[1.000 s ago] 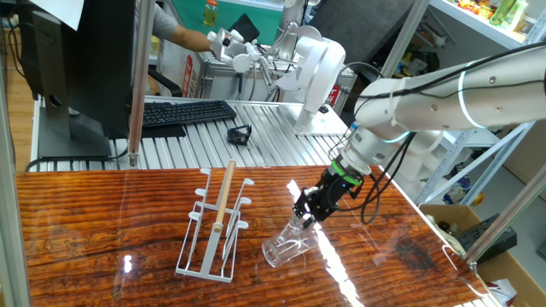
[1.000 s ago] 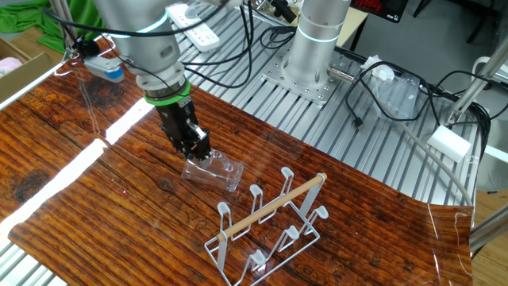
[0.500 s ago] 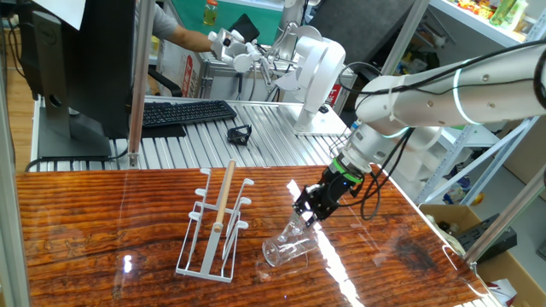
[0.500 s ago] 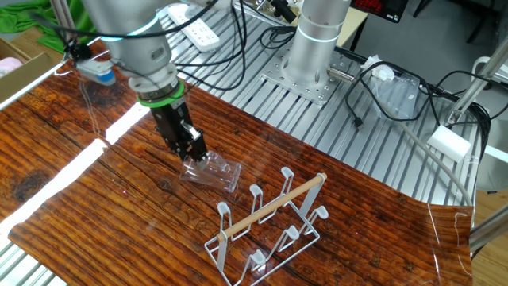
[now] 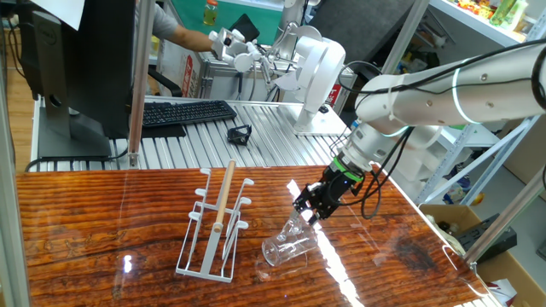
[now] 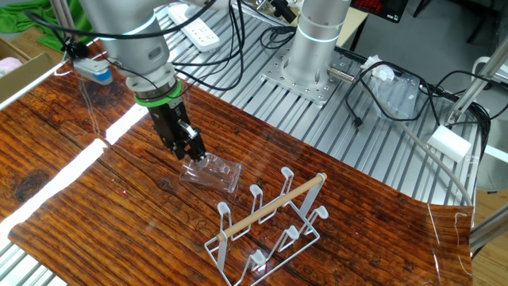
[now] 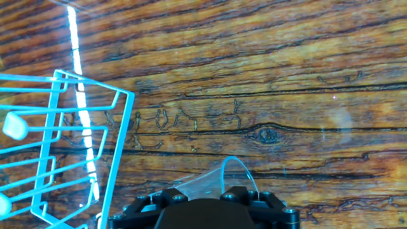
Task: Put the cup on the cup rack
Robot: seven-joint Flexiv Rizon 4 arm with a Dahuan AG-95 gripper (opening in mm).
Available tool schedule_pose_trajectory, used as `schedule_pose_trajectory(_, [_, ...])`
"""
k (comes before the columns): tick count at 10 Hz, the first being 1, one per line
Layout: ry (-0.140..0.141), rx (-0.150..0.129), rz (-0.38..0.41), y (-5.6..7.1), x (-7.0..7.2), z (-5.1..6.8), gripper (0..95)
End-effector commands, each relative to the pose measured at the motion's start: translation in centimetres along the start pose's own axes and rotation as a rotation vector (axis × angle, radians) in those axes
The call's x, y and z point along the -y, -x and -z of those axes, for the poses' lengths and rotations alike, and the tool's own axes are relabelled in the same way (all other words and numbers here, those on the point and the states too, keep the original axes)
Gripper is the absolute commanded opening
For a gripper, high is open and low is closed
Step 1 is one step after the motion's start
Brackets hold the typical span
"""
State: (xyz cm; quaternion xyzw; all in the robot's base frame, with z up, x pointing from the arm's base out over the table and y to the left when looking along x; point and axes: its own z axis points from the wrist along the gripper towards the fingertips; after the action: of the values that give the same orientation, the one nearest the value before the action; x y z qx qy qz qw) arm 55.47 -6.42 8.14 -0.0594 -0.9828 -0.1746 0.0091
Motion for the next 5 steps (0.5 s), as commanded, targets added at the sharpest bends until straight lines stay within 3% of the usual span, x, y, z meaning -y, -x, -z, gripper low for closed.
schedule_pose_trajectory(1, [-0.010,0.003,-0.008,0.30,0.01,0.35,57.0])
schedule_pose_trajectory(5, [-0.059,0.011,-0.020,0.91,-0.11,1.02,57.0])
